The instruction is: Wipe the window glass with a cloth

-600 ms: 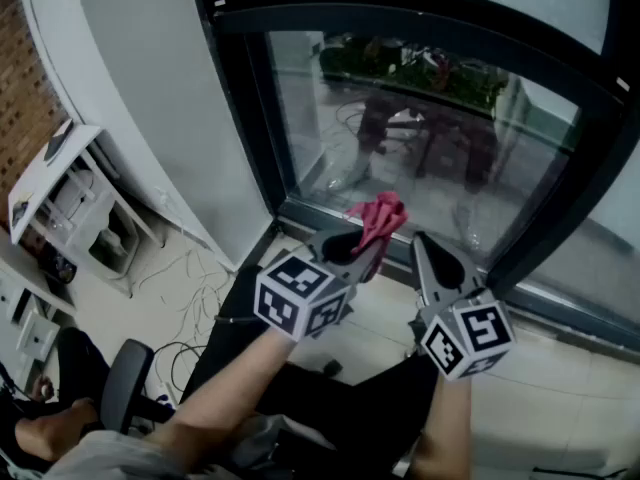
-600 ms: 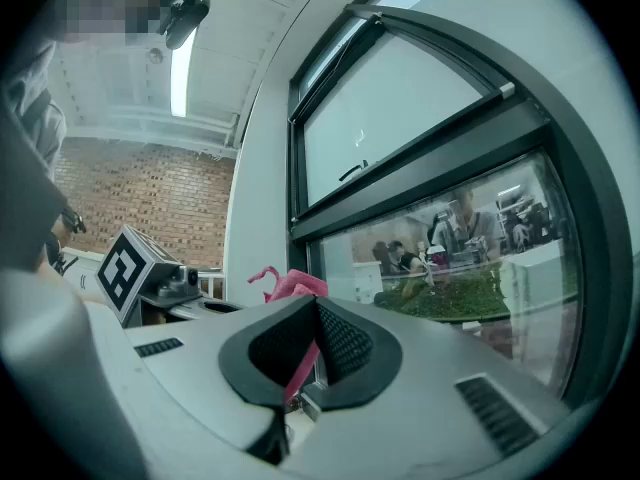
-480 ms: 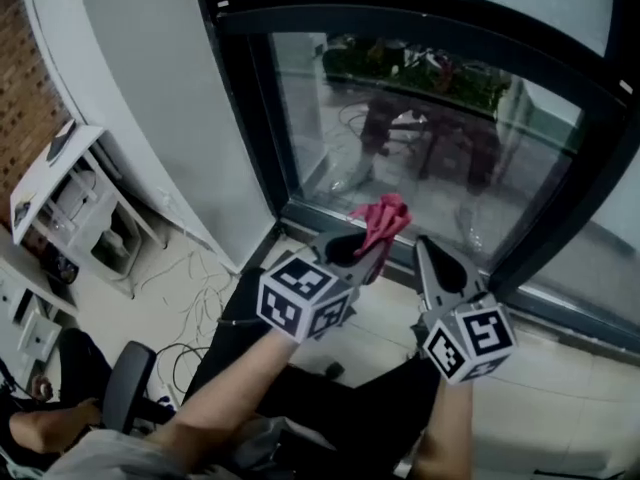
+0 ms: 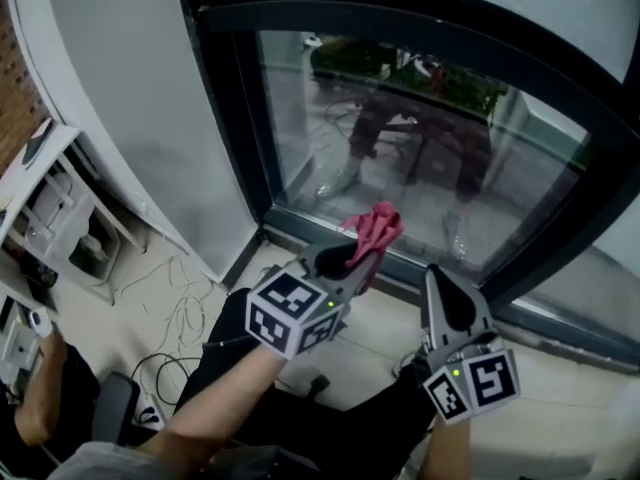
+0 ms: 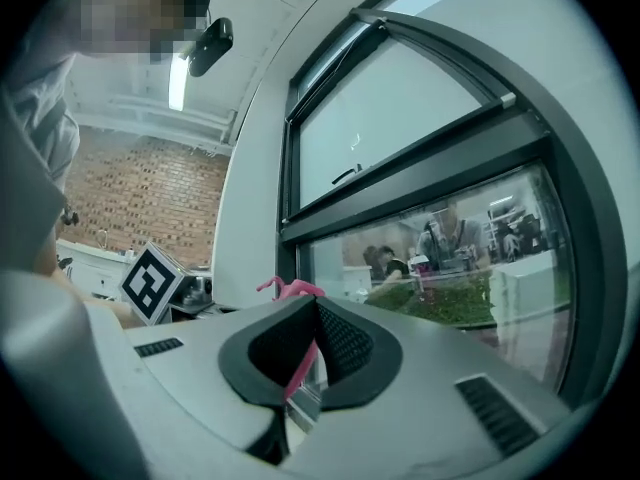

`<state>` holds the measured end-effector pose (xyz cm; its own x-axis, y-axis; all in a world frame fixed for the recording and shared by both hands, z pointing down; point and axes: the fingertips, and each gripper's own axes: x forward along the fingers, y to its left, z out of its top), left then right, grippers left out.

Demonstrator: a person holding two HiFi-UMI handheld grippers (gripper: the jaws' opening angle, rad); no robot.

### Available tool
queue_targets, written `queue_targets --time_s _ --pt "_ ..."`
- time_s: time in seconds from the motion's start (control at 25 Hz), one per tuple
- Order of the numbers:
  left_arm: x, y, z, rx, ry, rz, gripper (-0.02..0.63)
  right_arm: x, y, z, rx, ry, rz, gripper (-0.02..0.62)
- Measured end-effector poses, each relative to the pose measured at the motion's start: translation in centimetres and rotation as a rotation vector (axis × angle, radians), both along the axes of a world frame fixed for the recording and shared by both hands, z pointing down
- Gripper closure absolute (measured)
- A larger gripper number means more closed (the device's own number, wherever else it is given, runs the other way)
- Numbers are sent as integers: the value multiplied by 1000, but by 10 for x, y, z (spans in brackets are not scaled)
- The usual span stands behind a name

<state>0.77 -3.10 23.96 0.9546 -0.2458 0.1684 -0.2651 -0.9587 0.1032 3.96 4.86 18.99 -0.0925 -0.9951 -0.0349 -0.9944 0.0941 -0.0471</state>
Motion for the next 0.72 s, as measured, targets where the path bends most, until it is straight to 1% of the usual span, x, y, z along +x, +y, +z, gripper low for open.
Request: queue_targets --time_s 0.08,0.2,0.36,0.56,0.72 --pt "3 -16 -6 1 13 -9 546 3 -17 -6 -9 3 -13 595" --pt "4 -48 -13 8 32 -39 546 4 -52 -14 -13 -4 -60 595" --pt "1 -90 -26 32 56 -86 546 5 -93 -28 -12 29 -90 595" --pt "-10 -123 -40 66 79 -140 546 0 -114 -45 9 58 -94 595" --pt "-16 -156 -47 80 88 -189 546 0 -132 -45 -1 66 -112 595"
